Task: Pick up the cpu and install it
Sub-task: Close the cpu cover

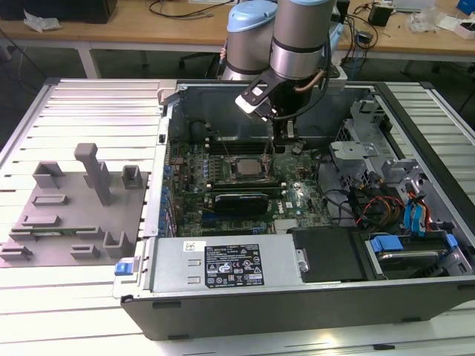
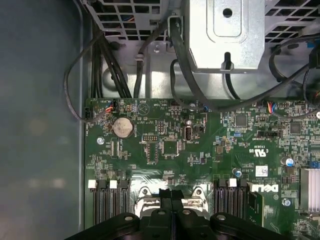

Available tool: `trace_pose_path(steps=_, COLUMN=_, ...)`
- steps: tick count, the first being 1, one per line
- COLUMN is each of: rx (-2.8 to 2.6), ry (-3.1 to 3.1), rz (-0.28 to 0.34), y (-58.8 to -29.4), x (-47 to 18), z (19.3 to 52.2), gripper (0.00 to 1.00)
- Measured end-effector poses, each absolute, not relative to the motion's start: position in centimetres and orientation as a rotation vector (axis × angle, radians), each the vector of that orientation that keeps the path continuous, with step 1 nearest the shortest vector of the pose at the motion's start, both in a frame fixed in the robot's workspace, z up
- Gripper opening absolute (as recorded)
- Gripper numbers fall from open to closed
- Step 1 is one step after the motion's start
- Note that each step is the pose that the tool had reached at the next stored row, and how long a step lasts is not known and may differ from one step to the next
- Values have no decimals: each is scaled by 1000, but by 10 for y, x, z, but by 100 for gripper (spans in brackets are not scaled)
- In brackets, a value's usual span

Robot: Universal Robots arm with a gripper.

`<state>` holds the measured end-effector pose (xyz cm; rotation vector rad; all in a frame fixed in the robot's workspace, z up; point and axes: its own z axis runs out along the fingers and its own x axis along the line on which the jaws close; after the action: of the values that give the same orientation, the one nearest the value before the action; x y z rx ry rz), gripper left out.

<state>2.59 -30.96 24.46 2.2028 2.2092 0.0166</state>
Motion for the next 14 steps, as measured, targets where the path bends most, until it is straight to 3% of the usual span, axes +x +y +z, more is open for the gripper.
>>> trace_pose_path(steps=10, rx=2201, ry=2208, rz=20, y=-309, x=14, z=244, gripper=11)
trace_pose_path(steps=14, rx=2216, ry=2223, rz=-13, y=-309, x=14, z=244, gripper=11)
